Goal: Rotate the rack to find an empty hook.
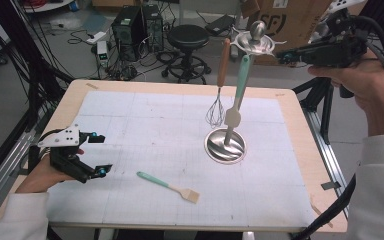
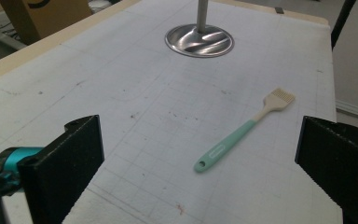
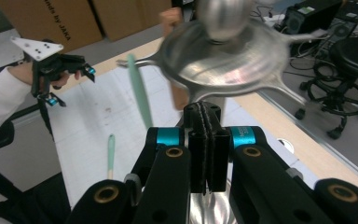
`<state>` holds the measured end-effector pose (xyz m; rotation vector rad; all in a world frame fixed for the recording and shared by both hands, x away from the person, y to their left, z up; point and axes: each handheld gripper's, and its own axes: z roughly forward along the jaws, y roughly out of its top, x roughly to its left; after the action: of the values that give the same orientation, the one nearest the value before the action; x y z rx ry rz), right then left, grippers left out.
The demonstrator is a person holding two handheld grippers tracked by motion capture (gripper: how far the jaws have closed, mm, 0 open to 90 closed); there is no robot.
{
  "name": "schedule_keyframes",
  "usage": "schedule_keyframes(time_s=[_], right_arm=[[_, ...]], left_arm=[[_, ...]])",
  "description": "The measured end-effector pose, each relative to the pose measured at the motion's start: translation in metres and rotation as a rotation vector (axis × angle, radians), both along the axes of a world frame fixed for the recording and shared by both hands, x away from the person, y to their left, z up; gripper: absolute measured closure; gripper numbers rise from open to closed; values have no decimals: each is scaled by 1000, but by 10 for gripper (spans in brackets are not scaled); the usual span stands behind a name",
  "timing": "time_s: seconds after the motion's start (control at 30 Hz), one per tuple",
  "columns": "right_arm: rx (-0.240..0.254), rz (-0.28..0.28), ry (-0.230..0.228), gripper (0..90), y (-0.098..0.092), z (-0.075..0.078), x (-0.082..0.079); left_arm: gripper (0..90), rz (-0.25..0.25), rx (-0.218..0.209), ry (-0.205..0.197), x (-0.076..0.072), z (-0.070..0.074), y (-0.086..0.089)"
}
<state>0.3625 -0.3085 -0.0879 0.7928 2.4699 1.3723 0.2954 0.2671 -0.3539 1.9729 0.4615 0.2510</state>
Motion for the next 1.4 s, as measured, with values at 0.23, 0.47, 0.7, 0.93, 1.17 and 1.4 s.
schedule_keyframes(time_s=[0.23,0.47,0.7,0.93,1.17,1.4], right_arm=[[-8,32,-3,894,19,1,-6],[-13,50,-8,894,35,2,-8],[-11,51,-8,894,38,3,-11],[-22,55,-34,841,36,0,-17],[-29,66,-40,725,31,-11,-32],[-46,59,-49,556,27,-23,-44]], left_arm=[[16,-3,-9,2,0,0,-1],[16,-3,-19,2,0,0,0],[16,-2,-16,1,0,0,0],[16,-3,-15,-2,0,0,1],[16,-2,-4,-2,0,0,-1],[16,-1,-8,-5,-2,1,-1]])
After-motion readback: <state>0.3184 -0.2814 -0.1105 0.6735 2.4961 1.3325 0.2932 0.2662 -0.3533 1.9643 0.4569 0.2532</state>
